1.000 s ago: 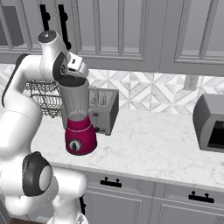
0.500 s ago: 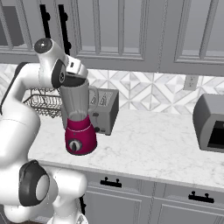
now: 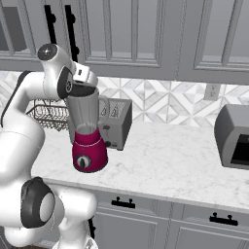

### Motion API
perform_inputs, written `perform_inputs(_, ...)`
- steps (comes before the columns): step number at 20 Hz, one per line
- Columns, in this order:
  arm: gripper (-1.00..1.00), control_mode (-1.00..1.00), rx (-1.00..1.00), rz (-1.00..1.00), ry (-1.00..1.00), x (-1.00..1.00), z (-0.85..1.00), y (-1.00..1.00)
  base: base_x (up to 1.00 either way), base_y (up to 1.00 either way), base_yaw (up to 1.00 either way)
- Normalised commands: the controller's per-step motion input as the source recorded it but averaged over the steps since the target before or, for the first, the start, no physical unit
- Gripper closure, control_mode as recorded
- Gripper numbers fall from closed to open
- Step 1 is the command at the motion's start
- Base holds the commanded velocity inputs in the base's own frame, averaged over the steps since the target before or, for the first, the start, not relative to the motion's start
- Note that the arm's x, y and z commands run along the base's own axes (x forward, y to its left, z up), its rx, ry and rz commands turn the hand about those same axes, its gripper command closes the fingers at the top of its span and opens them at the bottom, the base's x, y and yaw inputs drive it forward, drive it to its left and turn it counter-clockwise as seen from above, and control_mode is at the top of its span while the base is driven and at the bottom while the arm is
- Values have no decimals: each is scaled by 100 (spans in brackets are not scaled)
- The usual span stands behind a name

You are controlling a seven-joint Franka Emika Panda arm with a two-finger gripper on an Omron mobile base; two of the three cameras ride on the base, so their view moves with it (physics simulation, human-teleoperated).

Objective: Close the lid blender by securely placing the lid on top.

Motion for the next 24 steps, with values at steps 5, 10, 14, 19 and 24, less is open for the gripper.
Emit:
perform_inputs(5,100,-100,-5,4,0,0,-13,-4,0,0,0)
perform_inputs(10,100,-100,0,6,0,0,-1,-30,0,0,0)
perform_inputs(14,100,-100,-4,3,0,3,-18,-9,0,0,0)
perform_inputs(19,100,-100,-4,0,0,4,-31,15,0,0,0)
perform_inputs(24,-100,-100,0,0,0,0,-9,4,0,0,0)
